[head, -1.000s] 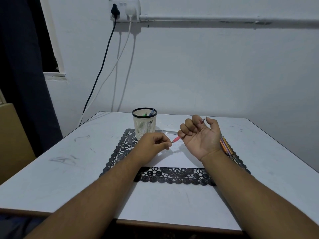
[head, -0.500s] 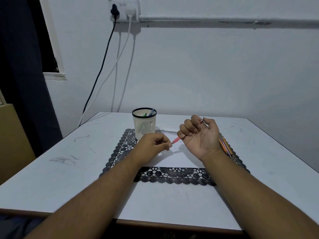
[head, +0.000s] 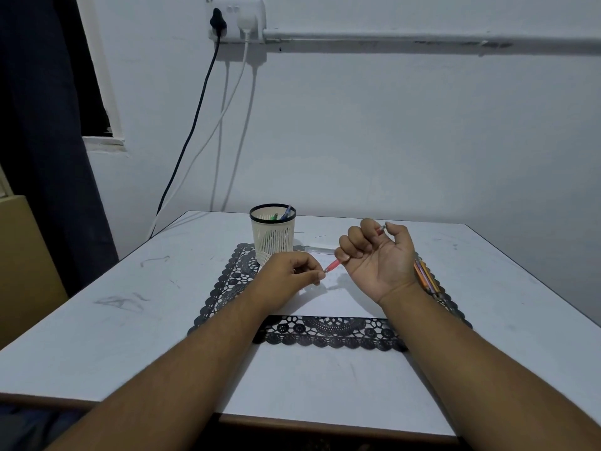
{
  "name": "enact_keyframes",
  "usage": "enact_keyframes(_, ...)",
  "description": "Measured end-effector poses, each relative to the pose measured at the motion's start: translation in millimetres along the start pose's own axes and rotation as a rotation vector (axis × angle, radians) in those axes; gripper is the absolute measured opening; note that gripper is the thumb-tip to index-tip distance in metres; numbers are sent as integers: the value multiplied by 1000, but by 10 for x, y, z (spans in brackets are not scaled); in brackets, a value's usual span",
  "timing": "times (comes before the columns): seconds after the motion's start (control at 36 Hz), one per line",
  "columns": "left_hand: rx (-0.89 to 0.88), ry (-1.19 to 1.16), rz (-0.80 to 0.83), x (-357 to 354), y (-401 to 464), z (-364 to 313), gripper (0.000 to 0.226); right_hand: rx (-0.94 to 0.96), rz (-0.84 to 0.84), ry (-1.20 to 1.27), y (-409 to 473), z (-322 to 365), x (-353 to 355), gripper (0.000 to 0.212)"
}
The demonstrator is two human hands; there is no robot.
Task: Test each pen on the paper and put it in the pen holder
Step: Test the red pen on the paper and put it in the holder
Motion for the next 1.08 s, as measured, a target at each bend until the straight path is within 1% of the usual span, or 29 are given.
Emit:
enact_keyframes(0.25, 3, -3, 4, -5, -1, -10, 12, -11, 7, -14, 6, 7, -11, 27)
enact_keyframes(0.53, 0, -28, 0, -7, 0, -11, 9, -18, 19, 4, -1, 13, -11, 30)
enact_keyframes(0.81, -4, -30, 10, -5, 8, -1, 5, -22, 32, -16, 5, 19, -34, 28)
enact_keyframes(1.08, -4, -31, 9, 1, 11, 5, 8, -24, 33, -15, 3, 15, -31, 30)
Point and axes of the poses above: each hand's wrist, its own y-axis towards the middle knuckle, its own x-axis out of the back of the hand, z = x × y, the point moved 2 cm from there along y, towards the middle knuckle, and after that the axes turned 8 degrees about z, right-handed, at the moved point
